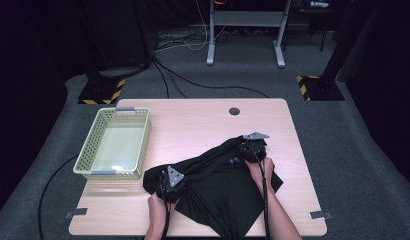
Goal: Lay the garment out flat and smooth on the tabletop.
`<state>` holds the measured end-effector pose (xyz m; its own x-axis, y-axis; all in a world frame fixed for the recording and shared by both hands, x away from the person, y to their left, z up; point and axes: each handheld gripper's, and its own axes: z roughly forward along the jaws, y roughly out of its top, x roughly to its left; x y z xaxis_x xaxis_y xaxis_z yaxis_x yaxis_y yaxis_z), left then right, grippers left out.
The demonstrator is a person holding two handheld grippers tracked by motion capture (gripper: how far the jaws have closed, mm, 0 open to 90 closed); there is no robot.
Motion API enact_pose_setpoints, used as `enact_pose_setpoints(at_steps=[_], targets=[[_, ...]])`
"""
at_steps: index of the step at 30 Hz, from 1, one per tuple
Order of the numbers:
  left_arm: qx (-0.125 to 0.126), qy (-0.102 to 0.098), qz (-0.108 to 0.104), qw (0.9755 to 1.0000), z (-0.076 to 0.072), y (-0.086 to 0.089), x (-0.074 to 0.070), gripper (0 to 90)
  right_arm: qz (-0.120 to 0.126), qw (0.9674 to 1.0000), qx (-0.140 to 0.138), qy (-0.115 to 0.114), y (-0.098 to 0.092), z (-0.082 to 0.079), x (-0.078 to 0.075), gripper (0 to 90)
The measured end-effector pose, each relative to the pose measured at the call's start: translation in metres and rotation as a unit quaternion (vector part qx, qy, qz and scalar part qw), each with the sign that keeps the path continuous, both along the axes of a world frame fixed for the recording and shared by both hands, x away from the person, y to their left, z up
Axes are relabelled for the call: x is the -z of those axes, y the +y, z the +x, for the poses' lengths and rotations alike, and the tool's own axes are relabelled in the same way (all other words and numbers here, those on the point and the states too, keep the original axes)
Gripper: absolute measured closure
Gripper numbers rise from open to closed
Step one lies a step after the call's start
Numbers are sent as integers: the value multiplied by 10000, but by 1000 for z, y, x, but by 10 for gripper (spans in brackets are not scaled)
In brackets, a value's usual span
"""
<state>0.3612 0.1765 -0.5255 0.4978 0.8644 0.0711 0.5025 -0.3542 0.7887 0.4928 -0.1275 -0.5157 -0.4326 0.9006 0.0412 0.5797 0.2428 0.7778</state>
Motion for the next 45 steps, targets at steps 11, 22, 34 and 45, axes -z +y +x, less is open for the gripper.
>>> enact_pose_setpoints(at_steps=[11,22,34,45], targets=[[92,-144,-485,9987,-15,13,-6,829,411,9970,-20,-663,-25,-57,-25,888],[-96,-151,-344,9992,-22,13,-10,526,327,9948,-50,-963,-35,-94,-24,760],[68,62,99,9999,5,-10,-2,712,318,9994,107,106,-19,-38,0,586],[144,-199,-96,9997,0,-2,-12,850,374,9986,99,-356,-16,-56,-10,850]])
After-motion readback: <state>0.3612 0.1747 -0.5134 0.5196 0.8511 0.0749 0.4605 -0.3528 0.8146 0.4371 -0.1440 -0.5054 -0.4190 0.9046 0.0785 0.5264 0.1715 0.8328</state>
